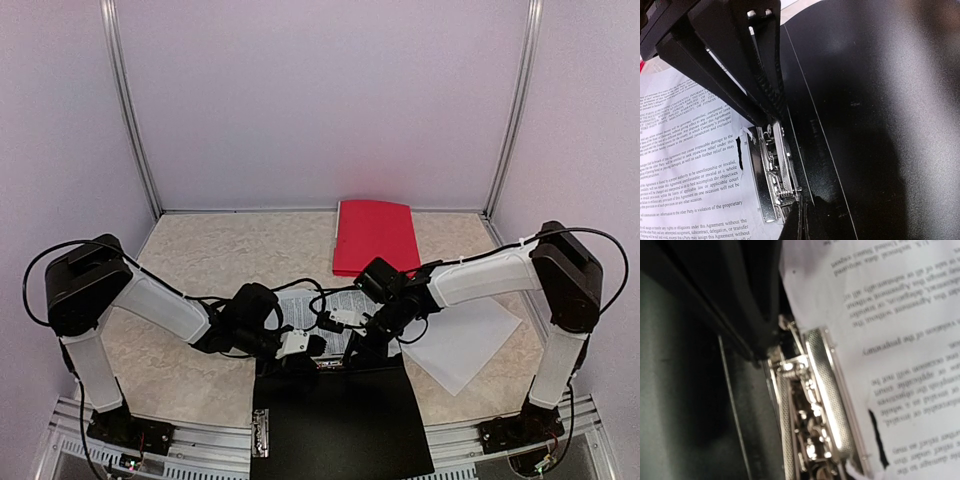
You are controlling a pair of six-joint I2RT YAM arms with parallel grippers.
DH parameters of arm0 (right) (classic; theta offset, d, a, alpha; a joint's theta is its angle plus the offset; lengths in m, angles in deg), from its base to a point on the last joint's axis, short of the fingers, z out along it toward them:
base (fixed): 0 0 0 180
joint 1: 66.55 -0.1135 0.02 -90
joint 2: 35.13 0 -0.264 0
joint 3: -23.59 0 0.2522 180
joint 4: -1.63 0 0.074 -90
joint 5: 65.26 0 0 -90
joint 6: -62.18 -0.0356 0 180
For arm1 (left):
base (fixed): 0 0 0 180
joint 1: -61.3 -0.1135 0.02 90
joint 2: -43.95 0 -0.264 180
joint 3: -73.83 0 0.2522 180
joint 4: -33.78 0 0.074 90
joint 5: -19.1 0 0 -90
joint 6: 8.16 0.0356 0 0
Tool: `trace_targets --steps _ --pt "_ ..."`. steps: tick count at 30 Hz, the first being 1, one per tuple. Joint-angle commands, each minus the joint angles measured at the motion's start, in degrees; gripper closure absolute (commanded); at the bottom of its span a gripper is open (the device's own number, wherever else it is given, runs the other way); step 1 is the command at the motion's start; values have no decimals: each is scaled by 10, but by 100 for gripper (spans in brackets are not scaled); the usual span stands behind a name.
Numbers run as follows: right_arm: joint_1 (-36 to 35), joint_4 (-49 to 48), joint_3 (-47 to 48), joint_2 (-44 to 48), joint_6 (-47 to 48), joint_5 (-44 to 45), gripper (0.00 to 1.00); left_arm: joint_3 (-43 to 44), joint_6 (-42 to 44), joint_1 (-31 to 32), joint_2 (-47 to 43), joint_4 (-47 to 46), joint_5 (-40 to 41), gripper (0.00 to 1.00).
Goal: Put the files into the folder
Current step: Clamp the file at the center of the board.
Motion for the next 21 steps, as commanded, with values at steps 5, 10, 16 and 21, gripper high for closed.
trace_targets --steps 5,10,16,21 --pt "36 40 5 -42 22 92 100 -13 19 6 3 90 -27 100" --pt "50 25 7 -62 24 92 100 -13 18 6 2 91 -31 100" --pt "51 20 5 -87 17 87 100 -12 17 6 2 92 -31 100" --pt "50 23 -2 -90 12 87 100 -11 12 6 5 88 -26 100"
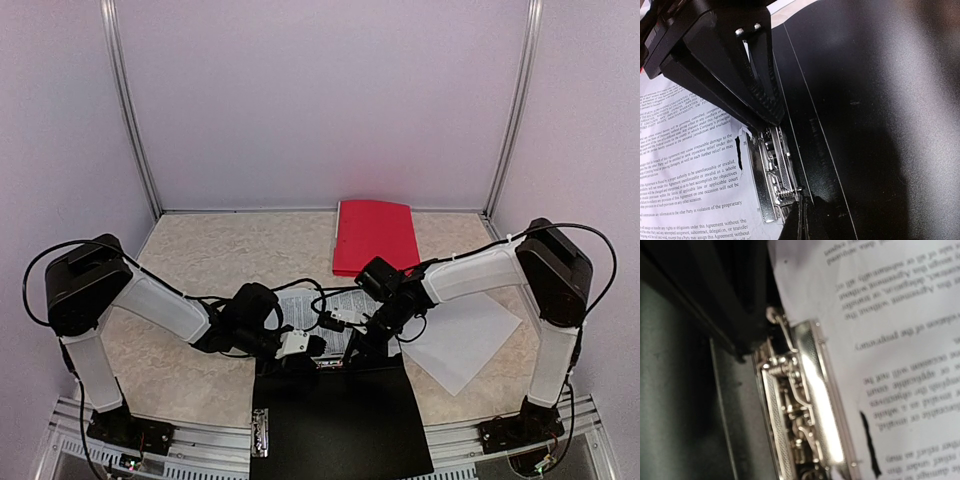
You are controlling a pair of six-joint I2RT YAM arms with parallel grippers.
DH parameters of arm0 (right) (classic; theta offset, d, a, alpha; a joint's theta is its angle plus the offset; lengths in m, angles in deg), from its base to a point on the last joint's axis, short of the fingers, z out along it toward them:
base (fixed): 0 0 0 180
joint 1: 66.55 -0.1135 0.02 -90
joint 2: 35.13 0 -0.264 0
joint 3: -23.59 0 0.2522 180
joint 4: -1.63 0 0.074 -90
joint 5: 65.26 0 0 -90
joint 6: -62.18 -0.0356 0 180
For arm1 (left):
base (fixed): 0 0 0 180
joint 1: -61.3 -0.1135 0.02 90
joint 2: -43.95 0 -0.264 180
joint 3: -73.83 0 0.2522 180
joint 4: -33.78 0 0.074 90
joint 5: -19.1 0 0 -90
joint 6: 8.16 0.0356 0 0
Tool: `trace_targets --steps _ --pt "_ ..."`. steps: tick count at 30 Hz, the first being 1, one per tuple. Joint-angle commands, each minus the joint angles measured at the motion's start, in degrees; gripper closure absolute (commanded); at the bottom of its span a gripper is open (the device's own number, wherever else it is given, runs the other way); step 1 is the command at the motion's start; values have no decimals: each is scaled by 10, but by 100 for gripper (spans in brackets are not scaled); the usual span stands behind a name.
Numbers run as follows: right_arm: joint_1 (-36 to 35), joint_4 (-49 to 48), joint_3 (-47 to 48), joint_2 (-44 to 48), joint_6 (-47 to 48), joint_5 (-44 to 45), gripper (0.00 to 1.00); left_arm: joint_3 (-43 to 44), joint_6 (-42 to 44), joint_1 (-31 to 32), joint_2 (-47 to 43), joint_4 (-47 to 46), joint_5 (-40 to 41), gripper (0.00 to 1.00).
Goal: Put the files into the folder
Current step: Clamp the file at the center of the board.
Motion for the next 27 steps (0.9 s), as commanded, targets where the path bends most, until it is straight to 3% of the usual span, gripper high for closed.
trace_targets --steps 1,27 --pt "25 15 -22 -48 -15 130 100 -12 3 6 5 82 -23 100" --pt "-33 12 -96 -19 -70 139 100 -5 -60 -1 19 36 97 100"
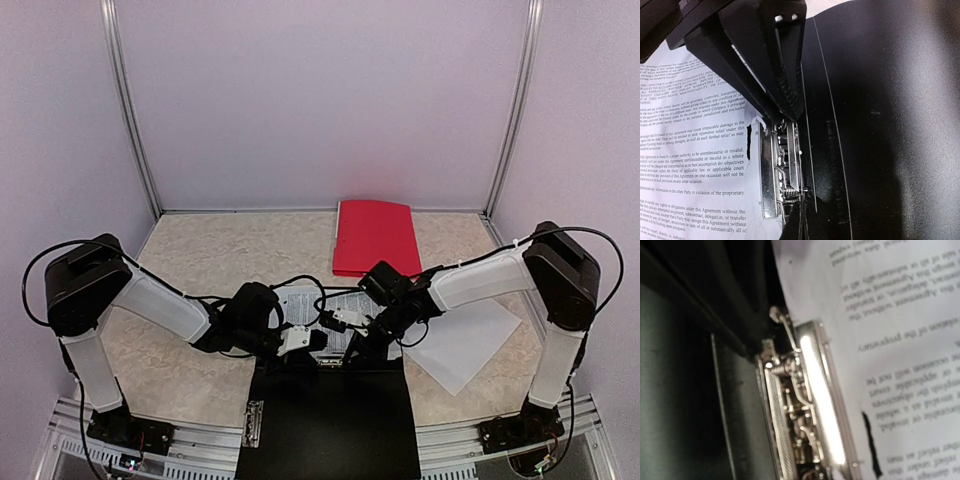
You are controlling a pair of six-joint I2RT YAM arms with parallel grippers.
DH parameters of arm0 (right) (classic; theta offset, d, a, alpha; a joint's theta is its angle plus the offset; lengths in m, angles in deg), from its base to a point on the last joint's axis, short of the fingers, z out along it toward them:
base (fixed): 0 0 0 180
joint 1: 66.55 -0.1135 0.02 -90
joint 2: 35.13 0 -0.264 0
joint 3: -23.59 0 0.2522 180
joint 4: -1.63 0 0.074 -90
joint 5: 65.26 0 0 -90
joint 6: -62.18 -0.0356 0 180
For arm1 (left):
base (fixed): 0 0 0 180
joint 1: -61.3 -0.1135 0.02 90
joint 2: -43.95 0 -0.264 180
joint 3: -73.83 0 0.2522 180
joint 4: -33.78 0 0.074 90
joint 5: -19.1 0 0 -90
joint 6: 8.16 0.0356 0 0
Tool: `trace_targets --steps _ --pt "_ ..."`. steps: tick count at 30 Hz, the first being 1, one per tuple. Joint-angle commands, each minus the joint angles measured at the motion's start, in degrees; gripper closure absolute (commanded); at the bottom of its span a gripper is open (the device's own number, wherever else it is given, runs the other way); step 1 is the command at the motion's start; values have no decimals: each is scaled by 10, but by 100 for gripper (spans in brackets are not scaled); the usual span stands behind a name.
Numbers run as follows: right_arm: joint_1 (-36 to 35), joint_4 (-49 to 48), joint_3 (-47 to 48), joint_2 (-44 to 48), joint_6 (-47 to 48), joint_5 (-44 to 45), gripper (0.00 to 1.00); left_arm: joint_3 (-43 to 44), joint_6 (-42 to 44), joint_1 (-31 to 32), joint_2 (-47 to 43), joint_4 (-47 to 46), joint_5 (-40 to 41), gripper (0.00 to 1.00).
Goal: Put the files into the folder
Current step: Clamp the file at the center of the board.
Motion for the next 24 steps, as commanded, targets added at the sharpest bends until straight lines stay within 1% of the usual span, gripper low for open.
trace_targets --steps 1,9,14,24 --pt "-18 67 -54 -39 -15 116 100 -9 -1 0 18 39 66 100" --pt "-22 80 -56 -19 -20 124 100 -11 4 -4 14 42 72 100" --pt "-30 109 -40 -31 -5 132 100 -13 0 -7 14 39 79 100" --pt "-48 138 -28 -39 19 143 100 -39 -19 -55 -3 14 83 100"
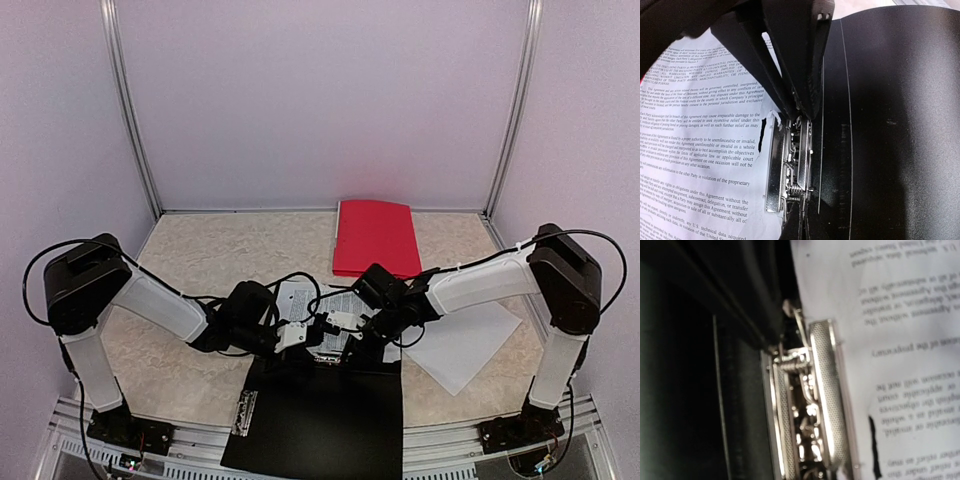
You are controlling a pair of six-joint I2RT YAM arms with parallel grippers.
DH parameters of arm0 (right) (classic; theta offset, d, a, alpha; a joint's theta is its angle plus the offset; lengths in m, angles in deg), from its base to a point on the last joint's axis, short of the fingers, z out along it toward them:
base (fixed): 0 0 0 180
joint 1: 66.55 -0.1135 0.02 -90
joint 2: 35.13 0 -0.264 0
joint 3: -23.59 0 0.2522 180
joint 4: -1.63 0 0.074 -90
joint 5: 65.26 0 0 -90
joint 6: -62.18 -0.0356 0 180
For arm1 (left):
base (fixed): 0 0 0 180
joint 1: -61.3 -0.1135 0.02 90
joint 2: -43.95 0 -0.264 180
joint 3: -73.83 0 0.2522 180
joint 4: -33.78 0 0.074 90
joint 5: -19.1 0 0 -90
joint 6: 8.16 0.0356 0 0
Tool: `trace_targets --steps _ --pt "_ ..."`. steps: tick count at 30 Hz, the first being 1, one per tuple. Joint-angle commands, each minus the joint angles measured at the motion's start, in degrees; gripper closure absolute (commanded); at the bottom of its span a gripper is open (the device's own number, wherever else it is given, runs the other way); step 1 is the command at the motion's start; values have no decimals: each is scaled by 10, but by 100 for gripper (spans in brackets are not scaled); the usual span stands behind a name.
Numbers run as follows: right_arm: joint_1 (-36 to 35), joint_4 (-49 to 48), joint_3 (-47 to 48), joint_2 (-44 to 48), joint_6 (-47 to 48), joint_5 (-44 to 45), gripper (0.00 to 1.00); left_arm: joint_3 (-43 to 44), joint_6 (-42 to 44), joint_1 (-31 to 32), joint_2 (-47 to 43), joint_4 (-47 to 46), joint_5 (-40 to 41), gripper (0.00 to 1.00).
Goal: Put the files into the folder
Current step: Clamp the file at the center of the board.
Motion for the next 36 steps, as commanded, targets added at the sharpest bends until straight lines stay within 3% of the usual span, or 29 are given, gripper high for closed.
trace_targets --steps 1,20,28,36 --pt "-17 132 -33 -56 17 63 100 -29 -14 -39 -3 36 73 100" --pt "-85 160 -10 -132 22 106 100 -38 -33 -71 -3 22 106 100" --pt "-114 190 6 -179 18 162 100 -45 -25 -77 -7 14 112 100" --pt "-112 167 -2 -138 5 120 100 -46 -24 -76 -11 15 114 100"
